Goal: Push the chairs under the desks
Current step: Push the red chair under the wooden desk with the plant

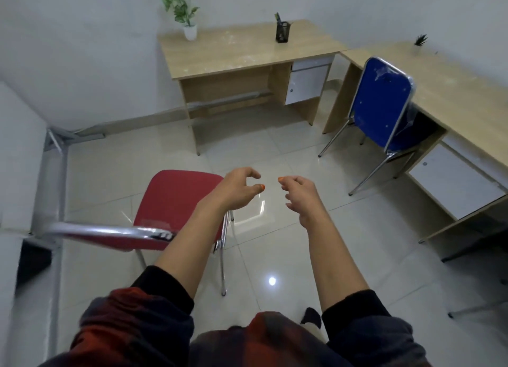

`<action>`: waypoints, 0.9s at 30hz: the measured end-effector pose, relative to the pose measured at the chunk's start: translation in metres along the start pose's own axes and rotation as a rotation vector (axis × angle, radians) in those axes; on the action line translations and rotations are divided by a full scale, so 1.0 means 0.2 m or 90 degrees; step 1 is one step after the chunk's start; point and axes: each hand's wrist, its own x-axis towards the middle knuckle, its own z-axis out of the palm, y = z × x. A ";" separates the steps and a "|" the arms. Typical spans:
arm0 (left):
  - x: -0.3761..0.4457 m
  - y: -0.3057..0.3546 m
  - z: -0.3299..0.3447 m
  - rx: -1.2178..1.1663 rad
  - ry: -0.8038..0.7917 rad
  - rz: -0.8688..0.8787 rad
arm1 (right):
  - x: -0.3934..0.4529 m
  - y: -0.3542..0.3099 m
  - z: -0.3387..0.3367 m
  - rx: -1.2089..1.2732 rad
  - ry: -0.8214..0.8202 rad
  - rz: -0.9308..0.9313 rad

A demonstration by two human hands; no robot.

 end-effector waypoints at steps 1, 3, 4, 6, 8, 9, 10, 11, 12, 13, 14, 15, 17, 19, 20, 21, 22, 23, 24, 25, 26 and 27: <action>-0.05 -0.05 -0.01 0.004 -0.013 0.003 | -0.05 0.03 0.05 -0.004 0.003 0.007; -0.13 -0.14 -0.02 0.009 -0.023 -0.001 | -0.11 0.07 0.10 -0.010 0.003 0.013; -0.16 -0.18 -0.04 0.006 -0.015 -0.010 | -0.13 0.07 0.13 -0.015 0.001 0.008; -0.22 -0.26 -0.09 0.003 0.018 -0.028 | -0.17 0.07 0.17 -0.029 -0.006 -0.003; -0.30 -0.32 -0.14 0.006 0.063 -0.036 | -0.22 0.07 0.22 -0.044 -0.026 -0.015; -0.32 -0.33 -0.15 0.019 0.083 -0.035 | -0.22 0.08 0.22 -0.046 -0.028 -0.017; -0.37 -0.35 -0.16 0.033 0.105 -0.042 | -0.25 0.09 0.24 -0.052 -0.033 -0.014; -0.41 -0.36 -0.17 0.050 0.125 -0.050 | -0.27 0.10 0.25 -0.053 -0.034 -0.009; -0.45 -0.38 -0.18 0.070 0.141 -0.063 | -0.29 0.11 0.27 -0.049 -0.038 -0.007; -0.48 -0.40 -0.18 0.088 0.142 -0.073 | -0.31 0.13 0.29 -0.046 -0.041 -0.001; -0.53 -0.44 -0.18 0.104 0.133 -0.086 | -0.34 0.16 0.32 -0.042 -0.046 0.010; -0.56 -0.48 -0.18 0.114 0.124 -0.091 | -0.36 0.18 0.34 -0.039 -0.050 0.017; -0.62 -0.57 -0.19 0.114 0.117 -0.101 | -0.42 0.23 0.40 -0.036 -0.068 0.023; -0.64 -0.63 -0.22 0.113 0.123 -0.104 | -0.46 0.26 0.45 -0.046 -0.080 0.020; -0.65 -0.67 -0.24 0.118 0.121 -0.109 | -0.49 0.27 0.48 -0.050 -0.082 0.017; -0.66 -0.71 -0.26 0.129 0.116 -0.115 | -0.50 0.27 0.50 -0.053 -0.083 0.015; -0.66 -0.75 -0.27 0.137 0.111 -0.124 | -0.51 0.27 0.52 -0.057 -0.083 0.013; -0.67 -0.79 -0.29 0.146 0.105 -0.134 | -0.52 0.26 0.54 -0.060 -0.084 0.013; -0.67 -0.84 -0.32 0.151 0.099 -0.144 | -0.54 0.24 0.57 -0.064 -0.083 0.011; -0.67 -0.89 -0.35 0.158 0.093 -0.155 | -0.54 0.23 0.60 -0.070 -0.081 0.007; -0.67 -0.96 -0.38 0.166 0.089 -0.161 | -0.55 0.21 0.64 -0.074 -0.077 0.001; -0.67 -1.01 -0.42 0.176 0.083 -0.165 | -0.56 0.19 0.69 -0.079 -0.074 -0.008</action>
